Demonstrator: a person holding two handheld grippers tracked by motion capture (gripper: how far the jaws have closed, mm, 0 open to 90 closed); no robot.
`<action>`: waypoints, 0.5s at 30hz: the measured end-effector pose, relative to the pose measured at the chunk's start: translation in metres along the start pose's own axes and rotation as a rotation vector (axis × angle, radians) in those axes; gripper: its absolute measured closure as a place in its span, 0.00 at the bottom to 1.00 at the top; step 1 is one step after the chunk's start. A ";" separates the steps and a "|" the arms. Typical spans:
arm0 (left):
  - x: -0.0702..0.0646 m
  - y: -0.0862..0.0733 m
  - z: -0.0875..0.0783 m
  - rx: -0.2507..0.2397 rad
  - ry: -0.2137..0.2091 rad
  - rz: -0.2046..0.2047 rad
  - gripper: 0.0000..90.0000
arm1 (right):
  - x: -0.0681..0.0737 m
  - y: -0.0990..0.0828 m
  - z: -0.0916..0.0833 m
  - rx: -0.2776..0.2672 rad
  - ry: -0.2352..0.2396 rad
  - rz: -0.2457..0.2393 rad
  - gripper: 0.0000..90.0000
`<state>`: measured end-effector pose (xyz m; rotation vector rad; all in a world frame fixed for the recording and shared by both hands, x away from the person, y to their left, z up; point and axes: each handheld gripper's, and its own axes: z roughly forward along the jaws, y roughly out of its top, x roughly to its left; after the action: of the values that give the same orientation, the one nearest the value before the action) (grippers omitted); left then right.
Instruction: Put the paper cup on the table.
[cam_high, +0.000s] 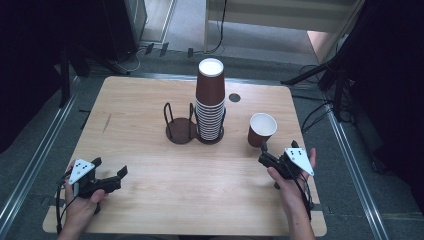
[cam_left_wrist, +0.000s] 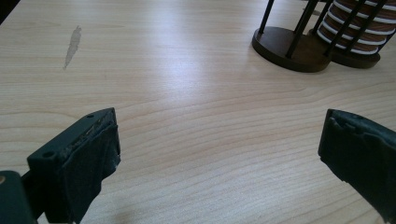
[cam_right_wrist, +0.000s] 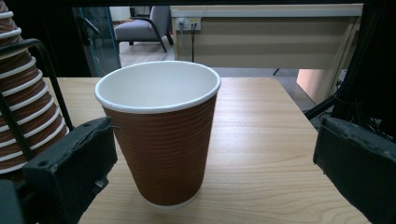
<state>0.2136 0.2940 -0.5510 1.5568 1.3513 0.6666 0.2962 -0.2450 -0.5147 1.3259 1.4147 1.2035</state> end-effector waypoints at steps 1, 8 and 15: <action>0.000 0.000 0.000 0.000 0.000 0.001 0.00 | -0.001 0.000 -0.002 -0.004 0.000 0.002 0.00; 0.000 0.000 0.000 0.003 0.002 -0.001 0.00 | -0.009 0.002 -0.012 -0.007 -0.005 -0.006 0.00; 0.000 0.000 0.000 0.003 0.001 -0.004 0.00 | -0.016 -0.001 -0.023 -0.006 -0.004 -0.004 0.00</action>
<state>0.2139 0.2943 -0.5511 1.5562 1.3561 0.6632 0.2755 -0.2633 -0.5118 1.3199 1.4089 1.2012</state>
